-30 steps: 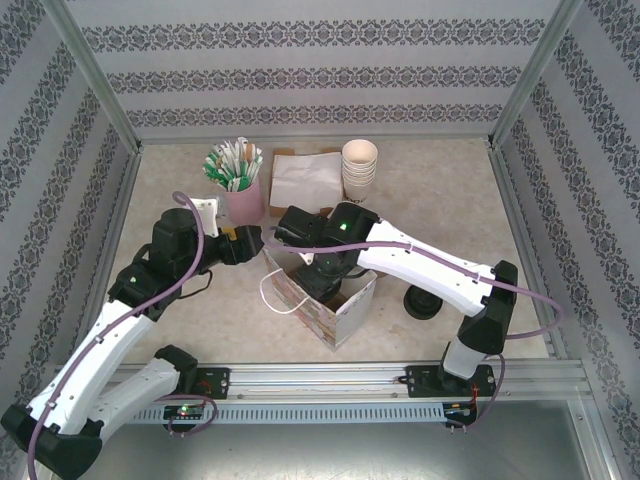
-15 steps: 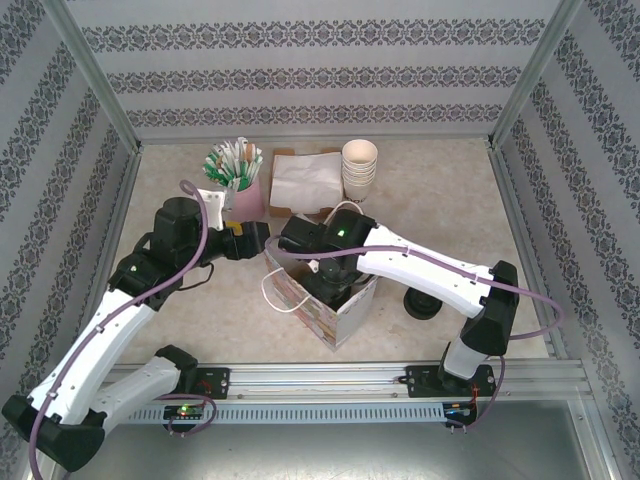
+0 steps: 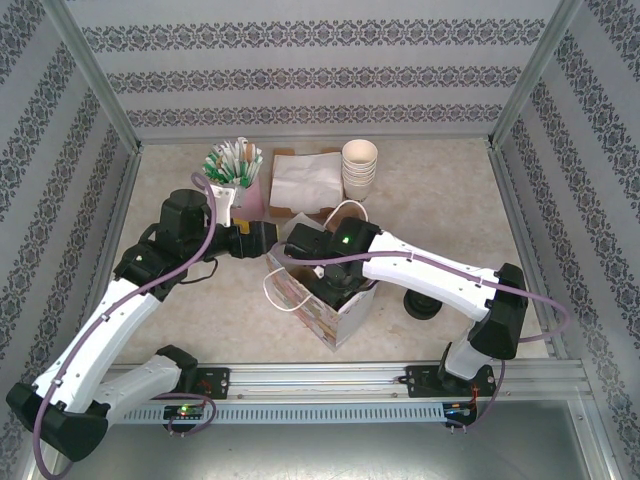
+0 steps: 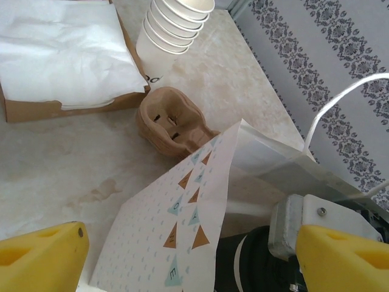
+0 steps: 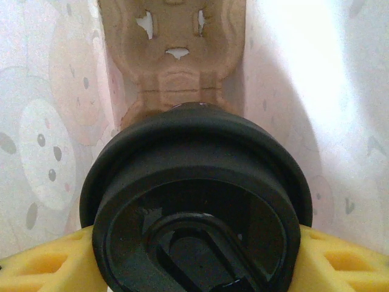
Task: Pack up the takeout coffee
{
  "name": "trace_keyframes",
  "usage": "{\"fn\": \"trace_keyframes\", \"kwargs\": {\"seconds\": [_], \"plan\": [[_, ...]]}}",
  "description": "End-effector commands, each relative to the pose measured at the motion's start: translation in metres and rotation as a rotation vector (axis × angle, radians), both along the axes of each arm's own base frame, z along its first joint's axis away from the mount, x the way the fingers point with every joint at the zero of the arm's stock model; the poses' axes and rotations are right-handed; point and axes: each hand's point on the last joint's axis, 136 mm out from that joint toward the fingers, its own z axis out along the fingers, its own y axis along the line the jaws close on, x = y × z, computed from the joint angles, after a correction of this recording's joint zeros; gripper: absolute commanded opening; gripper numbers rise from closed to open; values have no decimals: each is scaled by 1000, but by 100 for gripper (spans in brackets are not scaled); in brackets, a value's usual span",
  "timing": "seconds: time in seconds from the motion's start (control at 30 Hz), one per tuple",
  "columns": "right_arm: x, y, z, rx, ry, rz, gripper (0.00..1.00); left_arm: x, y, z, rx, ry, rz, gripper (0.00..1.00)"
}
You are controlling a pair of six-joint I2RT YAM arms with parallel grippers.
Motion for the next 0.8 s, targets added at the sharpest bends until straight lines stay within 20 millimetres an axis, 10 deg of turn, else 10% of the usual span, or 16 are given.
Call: {"fn": "trace_keyframes", "kwargs": {"seconds": [0.0,0.77], "plan": [[-4,1,3,38,-7,-3,58,-4,-1,8,3,-19,-40,89],[14,9,2,-3,-30,166,57,-7,-12,-2,4,1,-104,87]]}}
